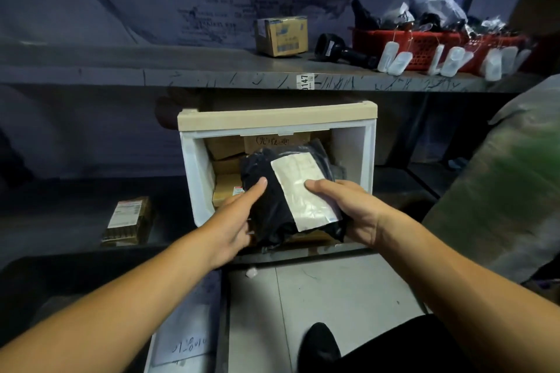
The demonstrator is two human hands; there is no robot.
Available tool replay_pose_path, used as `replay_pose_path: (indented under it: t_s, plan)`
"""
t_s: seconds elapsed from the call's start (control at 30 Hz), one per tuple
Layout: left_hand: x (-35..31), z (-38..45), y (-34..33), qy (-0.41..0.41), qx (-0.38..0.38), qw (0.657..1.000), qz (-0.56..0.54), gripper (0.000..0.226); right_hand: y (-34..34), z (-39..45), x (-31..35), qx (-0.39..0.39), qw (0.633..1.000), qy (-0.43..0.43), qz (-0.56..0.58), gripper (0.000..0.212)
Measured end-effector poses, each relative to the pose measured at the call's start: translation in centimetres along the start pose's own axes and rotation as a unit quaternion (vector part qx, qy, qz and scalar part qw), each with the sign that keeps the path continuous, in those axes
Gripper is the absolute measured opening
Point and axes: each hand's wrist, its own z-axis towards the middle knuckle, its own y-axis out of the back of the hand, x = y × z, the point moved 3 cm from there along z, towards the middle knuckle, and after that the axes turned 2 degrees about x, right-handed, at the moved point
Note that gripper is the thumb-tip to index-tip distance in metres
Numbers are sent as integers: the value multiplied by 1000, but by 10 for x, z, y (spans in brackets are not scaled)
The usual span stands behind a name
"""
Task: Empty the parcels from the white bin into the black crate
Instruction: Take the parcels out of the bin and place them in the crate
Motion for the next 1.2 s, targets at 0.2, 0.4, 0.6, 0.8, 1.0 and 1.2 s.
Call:
replay_pose_path:
  t_s: [0.2,0.4,0.6,0.8,1.0,1.2]
  plan:
    - [-21,-14,38,-49,-68,994,-67,47,-57,21,4,88,996,-7,23,54]
    - [-23,-19,75,-106,-145,983,-37,24,-90,43,-9,124,992,14,16,68]
    - [-22,-14,83,-115,-168,978,-49,16,-108,46,-9,128,990,26,49,49]
    - [-18,-15,81,-96,-209,973,22,23,-118,42,-16,119,990,9,73,60]
    - [-36,-30,77,-221,-302,869,325,22,-118,42,-17,5,998,61,28,57]
    - [-39,-38,51,-201,-123,950,204,42,-144,27,-10,20,989,146,26,43]
